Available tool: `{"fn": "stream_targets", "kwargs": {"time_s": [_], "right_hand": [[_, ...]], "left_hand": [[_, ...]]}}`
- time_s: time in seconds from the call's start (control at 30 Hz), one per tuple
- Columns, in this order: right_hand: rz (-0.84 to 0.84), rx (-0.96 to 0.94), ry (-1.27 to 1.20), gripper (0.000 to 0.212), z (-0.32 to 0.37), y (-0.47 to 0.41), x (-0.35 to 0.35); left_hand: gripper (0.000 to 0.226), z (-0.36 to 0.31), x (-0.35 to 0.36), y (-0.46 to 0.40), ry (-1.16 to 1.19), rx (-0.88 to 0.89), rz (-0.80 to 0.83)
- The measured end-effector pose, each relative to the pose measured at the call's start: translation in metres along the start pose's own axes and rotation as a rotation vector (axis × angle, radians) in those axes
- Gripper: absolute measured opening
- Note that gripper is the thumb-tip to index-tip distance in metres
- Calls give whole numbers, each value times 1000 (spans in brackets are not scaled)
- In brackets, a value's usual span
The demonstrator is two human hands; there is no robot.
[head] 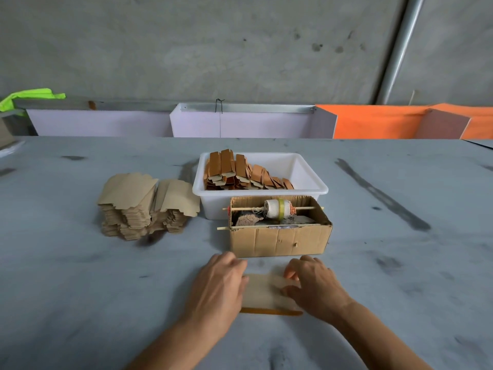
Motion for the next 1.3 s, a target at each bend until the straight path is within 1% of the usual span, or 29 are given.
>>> {"fn": "stream_targets", "kwargs": {"time_s": [0.03,0.1,0.2,0.33,0.47,0.57,0.67,0.8,0.87,0.97,1.07,1.3], "right_hand": [[27,-2,-10,30,0,-2,-2],[57,-12,-19,29,-1,-4,-3],[46,-30,-22,22,-2,-3,-2],[-7,-34,-46,27,-4,-1,2],[-48,-65,-62,38,-3,-2,3],[-76,-113,-59,43,0,-5,1],[-89,-141,-80,35,-1,-10,0],[-126,-147,-140,24,-1,-13,0],[-130,-148,-162,21,0,-14,-1],[-123,-173,-147,19,0,-15,-1],[-101,-217,-120,16,2,-16,-1],[-55,-253,-145,19,7,-22,-2]], "left_hand": [[19,2,5,-9,8,-17,6],[30,1,15,-24,10,-40,110],[39,-2,26,-35,-27,-54,248],[33,1,25,-39,12,-90,289],[27,2,20,-41,79,-188,354],[24,5,19,-41,172,-228,341],[23,11,19,-39,272,-251,300],[11,18,21,-34,351,-260,240],[10,21,23,-35,372,-253,216],[11,25,24,-36,377,-253,223],[12,24,25,-37,332,-231,241],[11,24,26,-38,318,-231,215]]}}
Point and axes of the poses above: each hand's wrist, its own y-axis away from the middle knuckle, its own x-axis out of the palm, z = x × y, the point moved 2 cm from there along -y, towards the middle knuckle, and after that the axes turned 3 degrees about -z, right-handed, at the moved point
